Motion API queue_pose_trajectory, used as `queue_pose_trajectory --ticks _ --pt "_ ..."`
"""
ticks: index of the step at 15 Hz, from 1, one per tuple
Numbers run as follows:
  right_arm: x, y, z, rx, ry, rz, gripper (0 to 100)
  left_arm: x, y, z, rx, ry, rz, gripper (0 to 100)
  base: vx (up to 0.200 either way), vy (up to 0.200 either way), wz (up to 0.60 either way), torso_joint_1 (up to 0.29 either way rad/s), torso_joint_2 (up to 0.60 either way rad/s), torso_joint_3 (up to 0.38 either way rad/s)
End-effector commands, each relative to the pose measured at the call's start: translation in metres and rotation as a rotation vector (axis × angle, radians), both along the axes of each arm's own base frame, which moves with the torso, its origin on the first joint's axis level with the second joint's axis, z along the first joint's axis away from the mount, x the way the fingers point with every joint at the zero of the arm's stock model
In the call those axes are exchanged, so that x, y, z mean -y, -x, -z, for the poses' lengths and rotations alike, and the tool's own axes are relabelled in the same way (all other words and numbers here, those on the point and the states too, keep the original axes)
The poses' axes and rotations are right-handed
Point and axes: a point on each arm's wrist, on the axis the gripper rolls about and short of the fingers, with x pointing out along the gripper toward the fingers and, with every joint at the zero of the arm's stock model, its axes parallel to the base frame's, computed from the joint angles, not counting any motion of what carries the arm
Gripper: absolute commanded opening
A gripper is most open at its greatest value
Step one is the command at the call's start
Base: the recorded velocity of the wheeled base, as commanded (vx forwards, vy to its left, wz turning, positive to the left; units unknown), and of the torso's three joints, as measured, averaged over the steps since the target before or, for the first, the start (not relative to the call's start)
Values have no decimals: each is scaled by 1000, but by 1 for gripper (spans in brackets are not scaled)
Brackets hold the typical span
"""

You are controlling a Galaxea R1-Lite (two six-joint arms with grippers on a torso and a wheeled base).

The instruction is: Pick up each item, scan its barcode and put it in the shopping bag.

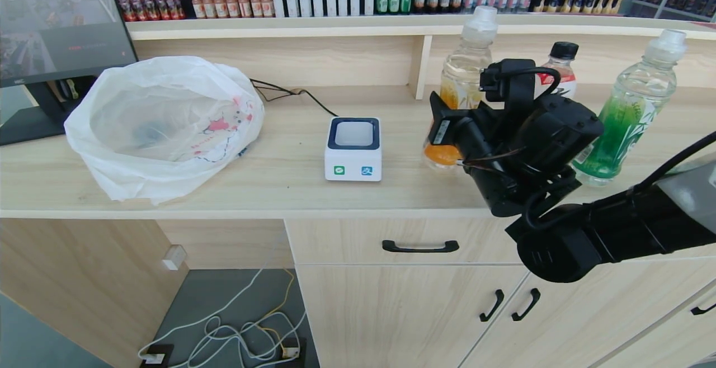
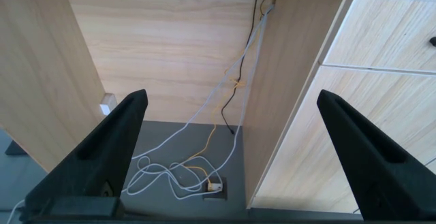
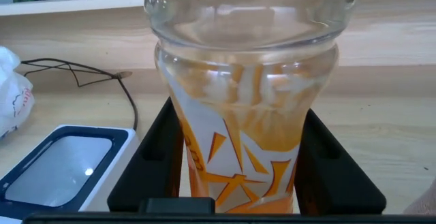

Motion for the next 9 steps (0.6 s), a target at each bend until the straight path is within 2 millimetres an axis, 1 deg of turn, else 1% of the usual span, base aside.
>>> queue_pose_trajectory --ticks 1,5,6,9 --pt "5 8 -11 18 -12 0 0 0 0 0 0 0 0 100 0 0 0 0 0 0" --pt "12 23 -27 46 -28 -6 0 0 0 0 0 0 0 100 0 0 0 0 0 0" --pt "14 29 -28 43 -27 -12 0 0 0 0 0 0 0 100 0 0 0 0 0 0" --pt "28 52 -28 23 -14 -18 0 0 0 0 0 0 0 100 0 0 0 0 0 0"
